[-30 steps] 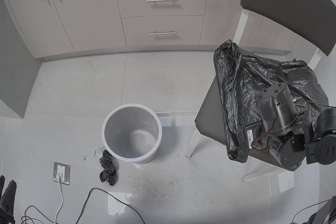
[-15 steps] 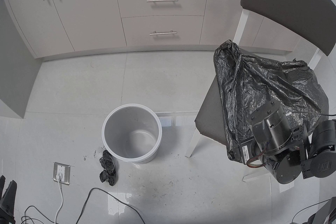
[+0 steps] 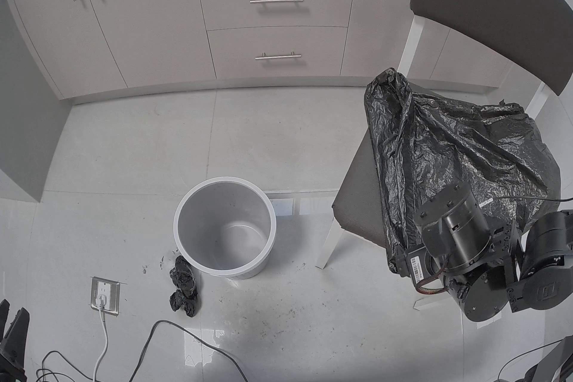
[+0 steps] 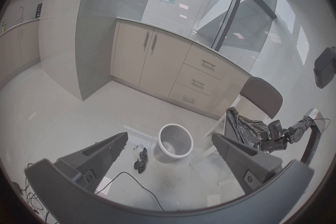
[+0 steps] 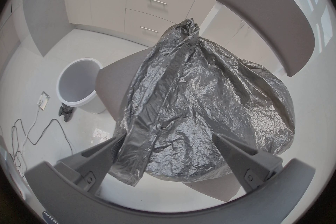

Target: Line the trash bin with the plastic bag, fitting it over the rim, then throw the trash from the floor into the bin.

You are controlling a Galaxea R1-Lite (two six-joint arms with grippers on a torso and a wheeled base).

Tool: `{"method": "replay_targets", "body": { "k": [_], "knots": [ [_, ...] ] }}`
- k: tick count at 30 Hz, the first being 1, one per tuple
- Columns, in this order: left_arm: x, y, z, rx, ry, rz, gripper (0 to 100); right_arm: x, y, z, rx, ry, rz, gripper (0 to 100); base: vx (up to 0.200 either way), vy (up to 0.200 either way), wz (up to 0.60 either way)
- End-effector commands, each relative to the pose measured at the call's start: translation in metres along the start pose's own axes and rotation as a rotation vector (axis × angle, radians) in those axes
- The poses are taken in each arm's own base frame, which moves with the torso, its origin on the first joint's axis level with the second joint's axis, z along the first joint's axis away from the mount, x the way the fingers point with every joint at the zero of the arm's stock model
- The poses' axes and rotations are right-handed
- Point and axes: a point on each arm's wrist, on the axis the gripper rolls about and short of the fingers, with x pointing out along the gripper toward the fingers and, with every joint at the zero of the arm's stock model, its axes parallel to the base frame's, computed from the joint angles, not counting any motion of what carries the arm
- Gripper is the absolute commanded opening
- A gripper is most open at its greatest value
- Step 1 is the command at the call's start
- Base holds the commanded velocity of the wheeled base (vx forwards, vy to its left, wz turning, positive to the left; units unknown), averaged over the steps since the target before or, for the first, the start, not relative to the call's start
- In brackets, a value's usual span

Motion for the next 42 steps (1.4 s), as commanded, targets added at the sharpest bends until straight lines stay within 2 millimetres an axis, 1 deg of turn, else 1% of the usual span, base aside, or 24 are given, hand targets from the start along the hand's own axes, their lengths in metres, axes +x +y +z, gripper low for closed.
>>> {"method": "replay_targets", "body": {
  "k": [1, 4, 13, 14, 24, 27, 28, 31, 32, 33, 34, 36, 37, 38, 39, 41, 42],
  "knots": [
    [0.000, 0.000, 0.000, -0.001, 0.001, -0.001, 100, 0.008, 0.004, -0.003, -0.017, 0.013, -0.047, 100, 0.000, 0.000, 0.00],
    [0.000, 0.000, 0.000, 0.000, -0.002, -0.002, 100, 0.010, 0.004, -0.003, -0.024, 0.012, -0.086, 100, 0.000, 0.000, 0.00],
    [0.000, 0.000, 0.000, 0.000, -0.004, -0.002, 100, 0.010, 0.001, 0.002, -0.002, 0.001, -0.095, 100, 0.000, 0.000, 0.00],
    [0.000, 0.000, 0.000, 0.000, -0.004, -0.002, 100, 0.010, 0.001, 0.001, -0.004, 0.002, -0.095, 0, 0.000, 0.000, 0.00],
    [0.000, 0.000, -0.001, 0.000, -0.003, -0.007, 100, 0.003, -0.008, 0.006, 0.039, -0.018, -0.080, 0, 0.000, 0.000, 0.00],
    [0.000, 0.000, -0.002, 0.000, -0.001, -0.008, 100, 0.002, -0.018, 0.012, 0.080, -0.029, -0.082, 0, 0.000, 0.000, 0.00],
    [0.000, 0.000, -0.002, 0.000, -0.001, -0.008, 100, 0.002, -0.018, 0.012, 0.080, -0.029, -0.082, 0, 0.000, 0.000, 0.00],
    [-0.001, 0.000, -0.002, 0.000, -0.009, -0.016, 100, 0.001, -0.038, 0.021, 0.182, -0.035, -0.026, 0, 0.000, 0.000, 0.00],
    [-0.001, 0.000, -0.002, 0.000, -0.009, -0.016, 100, 0.001, -0.038, 0.021, 0.182, -0.035, -0.026, 0, 0.000, 0.000, 0.00],
    [-0.002, 0.001, -0.002, -0.001, -0.010, -0.020, 100, 0.002, -0.051, 0.027, 0.287, -0.035, 0.019, 0, 0.000, 0.000, 0.00],
    [-0.001, 0.001, -0.001, -0.006, -0.008, -0.024, 100, 0.004, -0.058, 0.031, 0.348, -0.036, 0.046, 0, 0.000, 0.000, 0.00],
    [-0.002, 0.001, 0.000, -0.022, -0.009, -0.040, 100, 0.005, -0.069, 0.035, 0.437, -0.031, 0.092, 0, 0.000, 0.000, 0.00],
    [-0.002, 0.001, 0.000, -0.022, -0.009, -0.040, 100, 0.005, -0.069, 0.035, 0.437, -0.031, 0.092, 0, 0.000, 0.000, 0.00],
    [-0.002, 0.001, 0.003, -0.051, 0.002, -0.072, 100, 0.007, -0.081, 0.037, 0.546, -0.014, 0.177, 0, 0.000, 0.000, 0.00],
    [-0.002, 0.002, 0.004, -0.058, 0.008, -0.086, 100, 0.006, -0.084, 0.037, 0.585, -0.006, 0.220, 0, 0.000, 0.000, 0.00],
    [-0.002, 0.002, 0.004, -0.061, 0.010, -0.090, 100, 0.006, -0.086, 0.037, 0.597, -0.001, 0.235, 0, 0.000, 0.000, 0.00],
    [-0.002, 0.003, 0.006, -0.080, 0.016, -0.142, 100, 0.004, -0.098, 0.036, 0.711, 0.044, 0.397, 0, 0.000, 0.000, 0.00]
  ]
}}
